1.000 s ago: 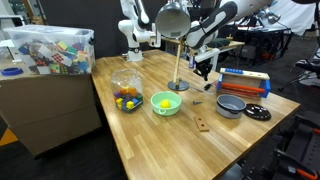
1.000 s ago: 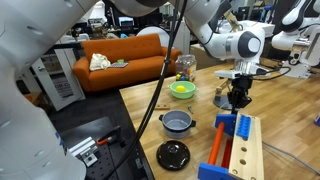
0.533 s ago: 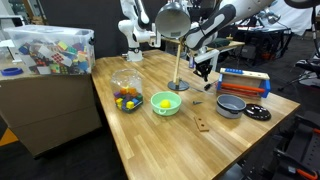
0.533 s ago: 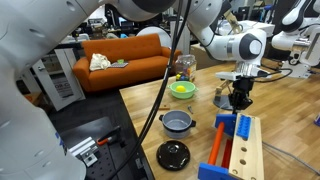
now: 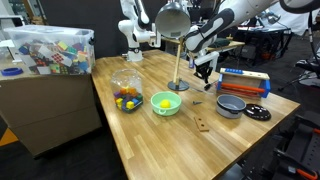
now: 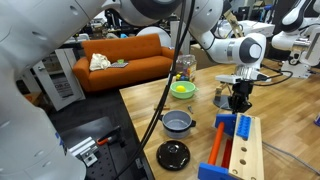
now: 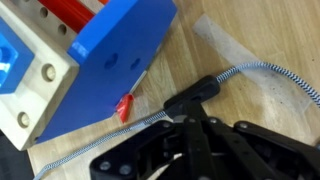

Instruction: Turn on the lamp light

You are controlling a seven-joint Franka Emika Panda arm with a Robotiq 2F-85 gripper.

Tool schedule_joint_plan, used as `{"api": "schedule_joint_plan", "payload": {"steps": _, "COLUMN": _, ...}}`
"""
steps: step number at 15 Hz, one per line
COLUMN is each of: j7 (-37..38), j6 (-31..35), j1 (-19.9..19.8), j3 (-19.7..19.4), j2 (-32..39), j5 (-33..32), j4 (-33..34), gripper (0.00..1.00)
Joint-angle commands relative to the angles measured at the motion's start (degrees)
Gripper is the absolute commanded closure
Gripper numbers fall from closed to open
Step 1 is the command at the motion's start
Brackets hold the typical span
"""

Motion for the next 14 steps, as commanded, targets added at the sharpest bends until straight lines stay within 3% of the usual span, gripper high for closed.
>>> {"api": "schedule_joint_plan", "payload": {"steps": 1, "j7": -0.15, "j6": -2.52, "j1": -0.49, "j3": 0.01, "j2": 1.86, "j5": 1.46, "j4": 3.36, "gripper": 1.0}}
{"api": "schedule_joint_plan", "payload": {"steps": 14, "j7": 0.11, "j6": -4.67, "j1": -0.28, "j3": 0.32, "j2": 4.24, "j5": 2.08, "j4": 5.96, "gripper": 1.0}}
